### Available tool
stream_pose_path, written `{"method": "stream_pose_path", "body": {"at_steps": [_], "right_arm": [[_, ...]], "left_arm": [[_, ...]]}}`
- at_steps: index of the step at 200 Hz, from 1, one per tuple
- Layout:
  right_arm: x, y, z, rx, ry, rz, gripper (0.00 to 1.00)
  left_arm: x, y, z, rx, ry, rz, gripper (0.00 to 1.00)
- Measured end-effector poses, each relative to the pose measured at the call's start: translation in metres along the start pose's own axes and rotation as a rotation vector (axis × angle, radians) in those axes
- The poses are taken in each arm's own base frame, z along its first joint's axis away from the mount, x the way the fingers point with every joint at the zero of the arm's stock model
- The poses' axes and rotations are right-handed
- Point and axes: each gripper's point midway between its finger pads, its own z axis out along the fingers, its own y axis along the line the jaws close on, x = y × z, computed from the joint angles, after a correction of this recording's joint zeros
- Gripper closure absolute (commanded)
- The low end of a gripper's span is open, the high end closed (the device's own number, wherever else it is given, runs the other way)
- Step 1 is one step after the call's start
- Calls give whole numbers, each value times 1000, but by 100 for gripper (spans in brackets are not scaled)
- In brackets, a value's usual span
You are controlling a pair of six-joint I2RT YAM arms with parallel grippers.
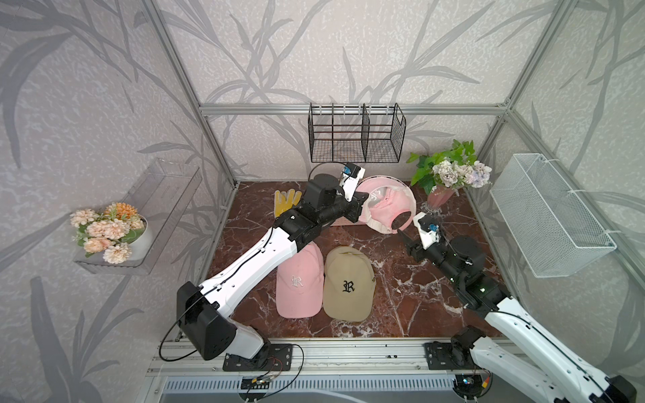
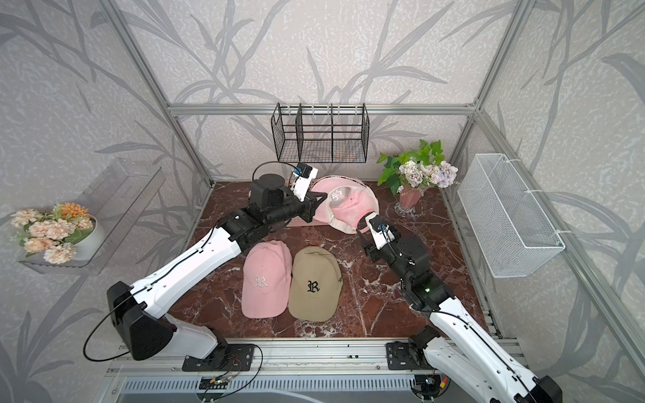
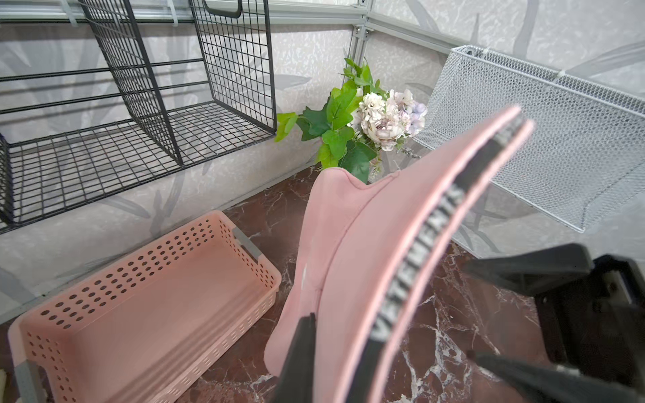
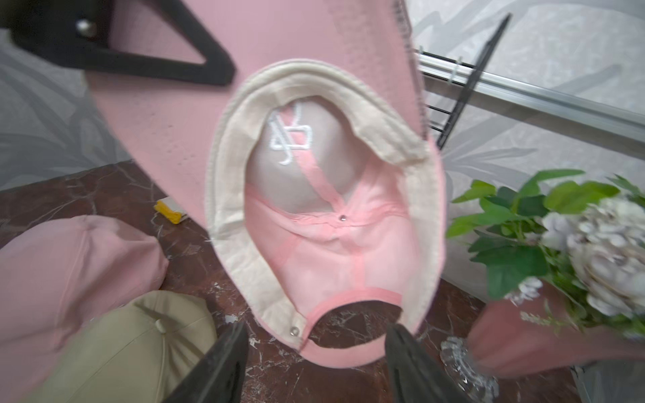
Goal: Turn the baseball cap inside out
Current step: Turn over the baseball cap.
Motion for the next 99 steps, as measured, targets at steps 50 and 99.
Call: {"method": "stream_pose_path", "body": {"at_steps": [50,99], "right_arm": [[21,38,35,-83,34,-169,34],[38,35,58,-40,74,-232,50]], "left_arm": [[-8,-17,-2,89,6,-60,100],[-5,-27,-3,151,23,-88,100]]}}
